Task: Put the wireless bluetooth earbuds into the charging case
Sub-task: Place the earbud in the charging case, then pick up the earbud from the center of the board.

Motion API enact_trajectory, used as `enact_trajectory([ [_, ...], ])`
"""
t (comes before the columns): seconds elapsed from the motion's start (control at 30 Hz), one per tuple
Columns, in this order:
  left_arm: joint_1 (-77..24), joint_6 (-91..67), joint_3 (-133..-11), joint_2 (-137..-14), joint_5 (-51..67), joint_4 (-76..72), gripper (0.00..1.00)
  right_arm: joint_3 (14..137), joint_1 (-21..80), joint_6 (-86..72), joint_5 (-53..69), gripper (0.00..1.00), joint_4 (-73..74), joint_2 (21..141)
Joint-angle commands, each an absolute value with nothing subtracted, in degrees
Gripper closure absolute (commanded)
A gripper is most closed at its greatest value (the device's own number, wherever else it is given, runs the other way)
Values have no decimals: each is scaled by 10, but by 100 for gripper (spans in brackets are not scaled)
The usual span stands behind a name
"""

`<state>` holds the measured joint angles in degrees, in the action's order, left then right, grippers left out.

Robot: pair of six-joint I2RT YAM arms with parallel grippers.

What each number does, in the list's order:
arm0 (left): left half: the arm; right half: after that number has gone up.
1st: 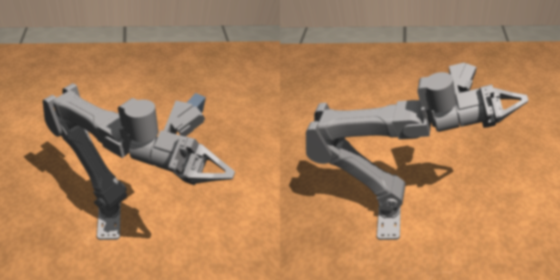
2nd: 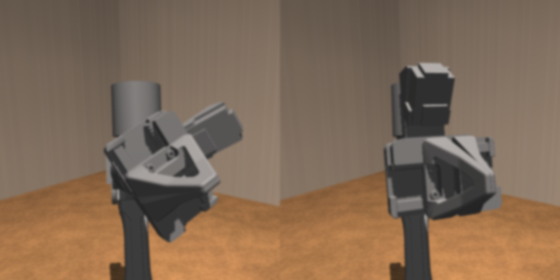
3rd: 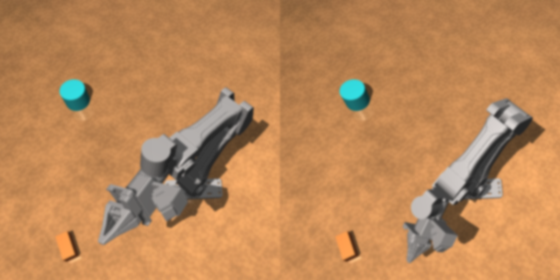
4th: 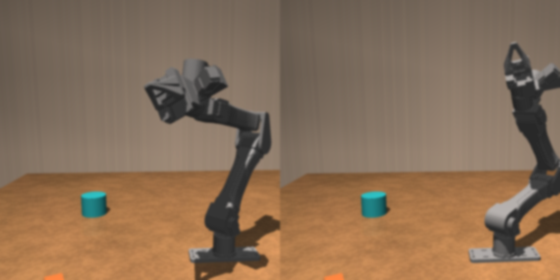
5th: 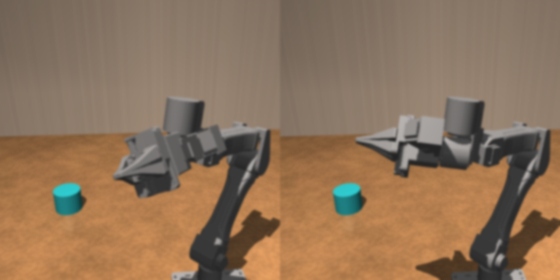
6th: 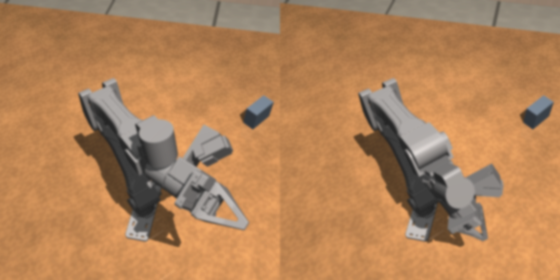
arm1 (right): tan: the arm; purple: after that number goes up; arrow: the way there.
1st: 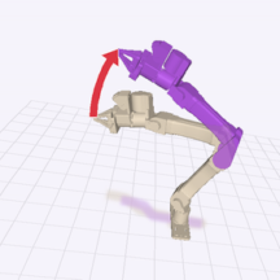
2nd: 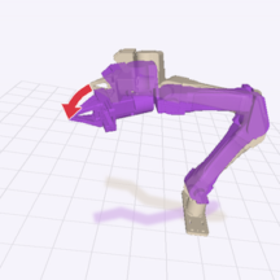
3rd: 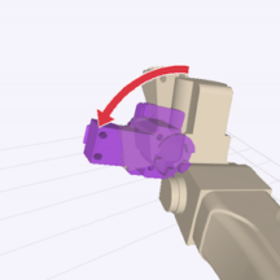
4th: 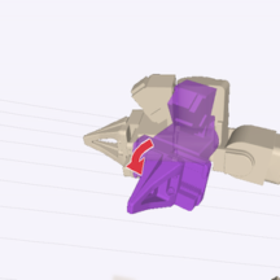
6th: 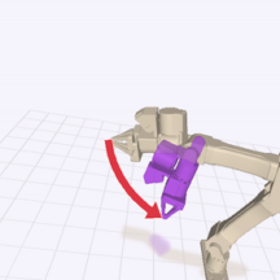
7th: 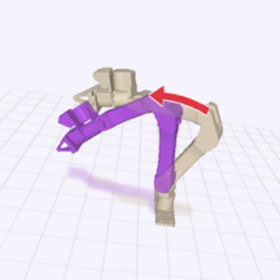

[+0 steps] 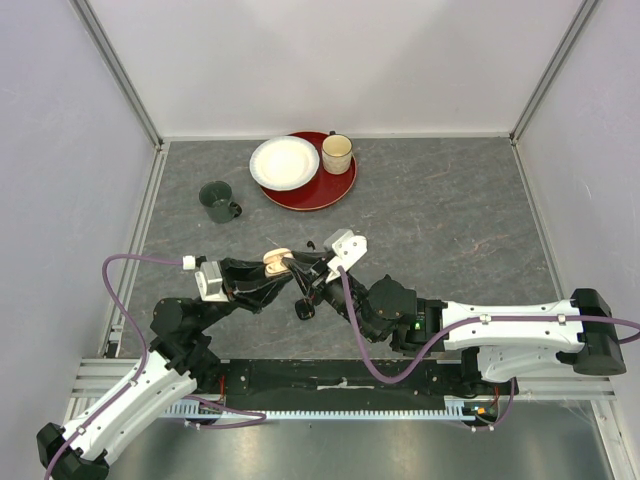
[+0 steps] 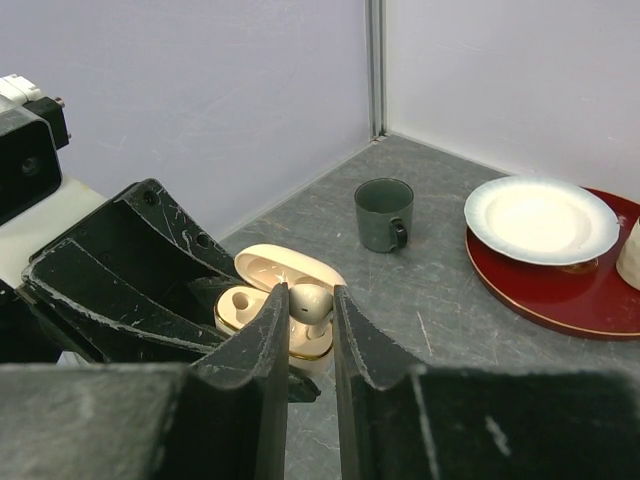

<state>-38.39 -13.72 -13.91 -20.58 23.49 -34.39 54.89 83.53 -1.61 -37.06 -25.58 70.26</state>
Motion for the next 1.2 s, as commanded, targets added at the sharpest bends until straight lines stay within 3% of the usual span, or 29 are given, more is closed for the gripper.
enact_trajectory([
  [0.0,-385,-149,-146,-200,200,-391,98,553,845,-13,-352,100,-233,714],
  [0.3,-385,-147,-144,-199,198,-390,98,564,845,-25,-336,100,-209,723],
  [0.5,-384,-146,-140,-198,196,-390,98,580,844,-55,-341,75,-185,725],
  [0.57,-384,-146,-139,-196,196,-388,98,588,845,-68,-346,55,-178,722],
  [0.73,-384,-142,-139,-192,194,-378,98,586,844,-99,-373,24,-194,691],
  [1.0,-384,-134,-141,-184,193,-360,98,569,825,-131,-477,4,-214,617],
  [1.17,-384,-134,-140,-180,192,-358,98,610,759,-232,-483,2,-59,598],
])
